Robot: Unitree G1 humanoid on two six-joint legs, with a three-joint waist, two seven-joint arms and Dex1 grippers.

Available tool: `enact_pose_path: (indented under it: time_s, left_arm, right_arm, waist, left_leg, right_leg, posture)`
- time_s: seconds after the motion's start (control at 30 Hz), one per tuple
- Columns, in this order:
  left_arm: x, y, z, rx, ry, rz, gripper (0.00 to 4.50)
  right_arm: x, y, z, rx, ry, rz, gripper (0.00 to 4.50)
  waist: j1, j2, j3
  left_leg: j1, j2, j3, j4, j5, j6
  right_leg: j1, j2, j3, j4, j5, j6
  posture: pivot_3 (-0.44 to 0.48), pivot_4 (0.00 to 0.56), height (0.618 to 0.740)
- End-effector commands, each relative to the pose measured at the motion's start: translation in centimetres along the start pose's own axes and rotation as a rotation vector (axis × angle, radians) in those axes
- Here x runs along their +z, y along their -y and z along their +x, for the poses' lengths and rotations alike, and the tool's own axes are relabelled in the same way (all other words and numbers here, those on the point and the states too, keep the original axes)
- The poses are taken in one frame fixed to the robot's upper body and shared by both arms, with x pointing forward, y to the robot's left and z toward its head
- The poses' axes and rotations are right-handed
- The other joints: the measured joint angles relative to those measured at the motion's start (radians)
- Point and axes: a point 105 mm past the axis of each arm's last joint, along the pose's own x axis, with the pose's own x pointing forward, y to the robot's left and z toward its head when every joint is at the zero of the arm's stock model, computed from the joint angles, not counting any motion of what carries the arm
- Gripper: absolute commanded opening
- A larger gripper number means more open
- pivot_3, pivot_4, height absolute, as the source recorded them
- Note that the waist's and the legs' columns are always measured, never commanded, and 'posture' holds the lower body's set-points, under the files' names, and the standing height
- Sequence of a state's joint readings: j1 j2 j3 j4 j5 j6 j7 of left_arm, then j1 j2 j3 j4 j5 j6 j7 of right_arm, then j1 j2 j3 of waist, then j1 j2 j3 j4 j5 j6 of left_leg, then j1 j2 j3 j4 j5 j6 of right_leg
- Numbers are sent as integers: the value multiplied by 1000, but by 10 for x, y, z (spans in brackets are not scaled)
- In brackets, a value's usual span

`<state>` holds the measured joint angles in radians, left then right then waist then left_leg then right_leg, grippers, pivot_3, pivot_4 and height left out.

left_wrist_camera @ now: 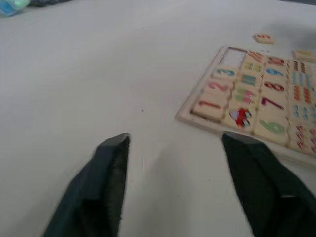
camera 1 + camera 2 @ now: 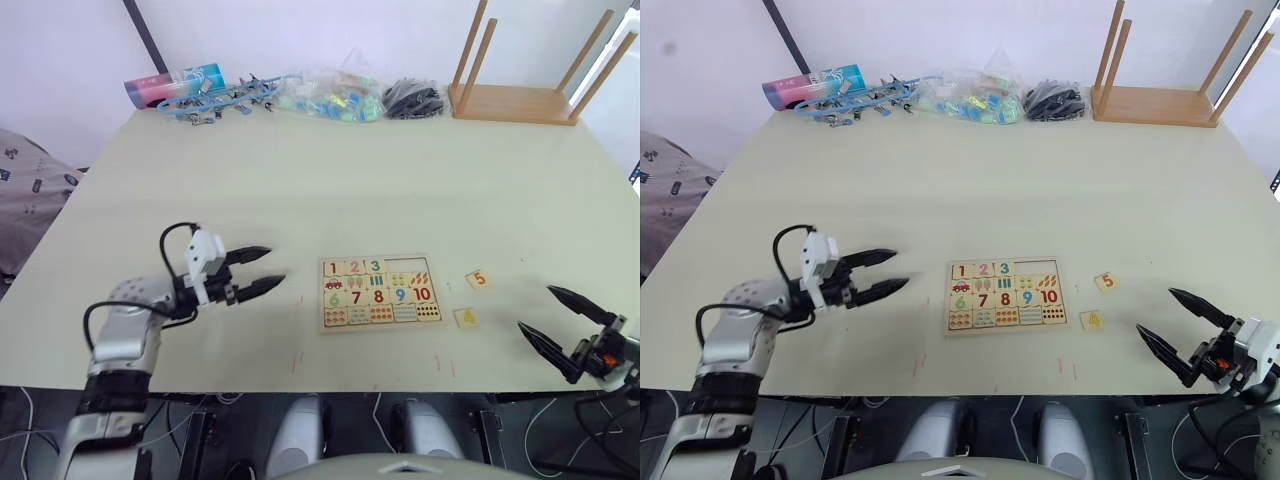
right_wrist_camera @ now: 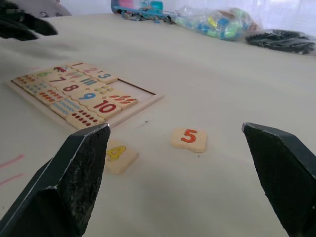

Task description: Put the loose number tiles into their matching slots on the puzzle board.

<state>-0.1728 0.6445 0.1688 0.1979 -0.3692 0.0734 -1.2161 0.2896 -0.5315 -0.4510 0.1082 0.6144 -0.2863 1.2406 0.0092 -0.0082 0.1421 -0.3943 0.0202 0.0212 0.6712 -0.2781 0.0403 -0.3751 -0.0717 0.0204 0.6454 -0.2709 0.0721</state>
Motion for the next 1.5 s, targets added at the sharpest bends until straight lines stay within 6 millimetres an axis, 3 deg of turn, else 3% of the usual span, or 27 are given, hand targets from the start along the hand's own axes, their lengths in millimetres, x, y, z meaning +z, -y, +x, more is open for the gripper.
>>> enact_pose_path:
  time_s: [0.03, 0.43, 1.5]
  left_arm:
    - [10, -1, -17, 37, 29, 57, 4437]
    - [-9, 13, -52, 104, -15, 25, 4437]
    - [-4, 19, -44, 41, -22, 41, 4437]
  right_arm:
    - [5, 6, -9, -19, -10, -33, 4500]
    - [-9, 14, -27, -39, -124, 0, 4500]
    - [-11, 15, -27, 15, -140, -4, 4500]
  waist:
    - [1, 0, 0]
    - [3, 0, 0]
    - [4, 0, 0]
  left_leg:
    - [0, 1, 0, 0, 0, 0]
    - [0, 1, 0, 0, 0, 0]
    - [0, 1, 1, -1, 0, 0]
  right_leg:
    - [0, 0, 0, 0, 0, 0]
    - [0, -1, -1, 0, 0, 0]
    - [0, -1, -1, 0, 0, 0]
  posture:
    - [0, 150, 740]
    - [0, 150, 740]
    - [0, 150, 740]
